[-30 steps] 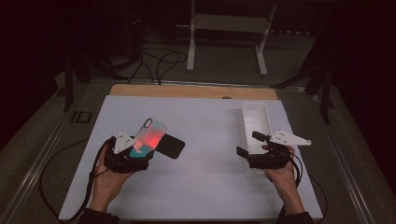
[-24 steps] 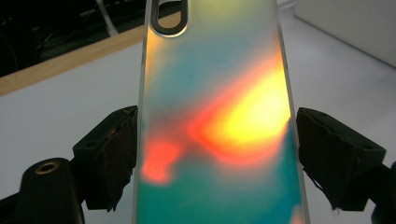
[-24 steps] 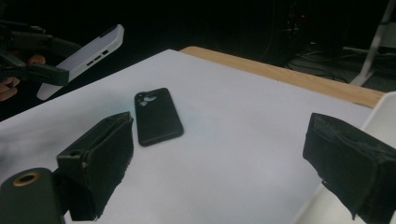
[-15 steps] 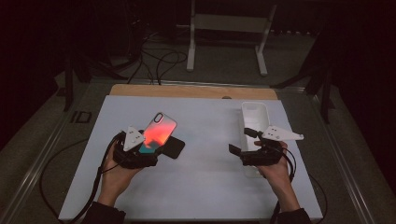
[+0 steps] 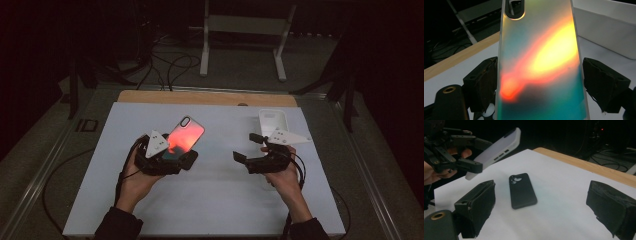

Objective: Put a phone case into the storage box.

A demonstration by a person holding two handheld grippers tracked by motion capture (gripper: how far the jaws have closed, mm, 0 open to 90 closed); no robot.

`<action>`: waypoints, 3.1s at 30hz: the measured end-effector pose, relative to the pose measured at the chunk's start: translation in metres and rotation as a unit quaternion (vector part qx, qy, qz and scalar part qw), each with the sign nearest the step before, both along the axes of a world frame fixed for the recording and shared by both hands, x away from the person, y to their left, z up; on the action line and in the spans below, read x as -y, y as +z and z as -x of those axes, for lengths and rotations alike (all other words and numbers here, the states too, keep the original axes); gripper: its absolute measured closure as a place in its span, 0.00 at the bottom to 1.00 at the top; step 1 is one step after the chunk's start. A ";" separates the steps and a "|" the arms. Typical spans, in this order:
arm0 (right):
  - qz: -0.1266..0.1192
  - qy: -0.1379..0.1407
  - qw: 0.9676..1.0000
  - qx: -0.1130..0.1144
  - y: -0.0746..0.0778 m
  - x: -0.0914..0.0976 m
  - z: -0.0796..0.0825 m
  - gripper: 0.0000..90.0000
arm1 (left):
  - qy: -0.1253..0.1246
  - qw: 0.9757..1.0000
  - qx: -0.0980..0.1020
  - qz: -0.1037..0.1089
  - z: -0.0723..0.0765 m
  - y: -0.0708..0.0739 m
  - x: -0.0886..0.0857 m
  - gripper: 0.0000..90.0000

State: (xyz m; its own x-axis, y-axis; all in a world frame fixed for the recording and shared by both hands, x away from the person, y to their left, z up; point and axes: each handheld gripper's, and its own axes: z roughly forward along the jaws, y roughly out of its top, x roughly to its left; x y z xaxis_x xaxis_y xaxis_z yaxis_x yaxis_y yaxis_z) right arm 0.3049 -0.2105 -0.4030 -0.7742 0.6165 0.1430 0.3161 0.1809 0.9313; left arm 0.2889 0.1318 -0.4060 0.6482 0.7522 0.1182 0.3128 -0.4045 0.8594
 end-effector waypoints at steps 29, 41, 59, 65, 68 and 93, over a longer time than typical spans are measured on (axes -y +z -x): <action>-0.037 0.059 0.995 -0.068 0.003 -0.051 -0.015 0.32 | -0.075 0.997 0.027 0.026 0.013 -0.005 0.055 0.19; -0.045 0.068 0.993 -0.082 0.011 -0.061 -0.013 0.87 | -0.073 0.997 0.025 0.023 0.016 -0.007 0.063 0.19; -0.007 0.049 0.997 -0.055 0.015 -0.064 -0.011 0.96 | -0.056 0.998 0.014 0.040 0.013 -0.003 0.052 0.16; -0.008 0.045 0.998 -0.046 0.020 -0.056 -0.012 0.96 | -0.051 0.998 -0.003 0.045 0.009 -0.002 0.043 0.07; -0.018 0.046 0.998 -0.046 0.023 -0.051 -0.013 0.96 | -0.056 0.997 -0.021 0.056 0.007 -0.003 0.039 0.01; -0.026 0.139 0.990 -0.013 0.038 -0.051 0.001 0.96 | -0.141 0.984 -0.074 0.084 0.003 -0.011 0.039 0.20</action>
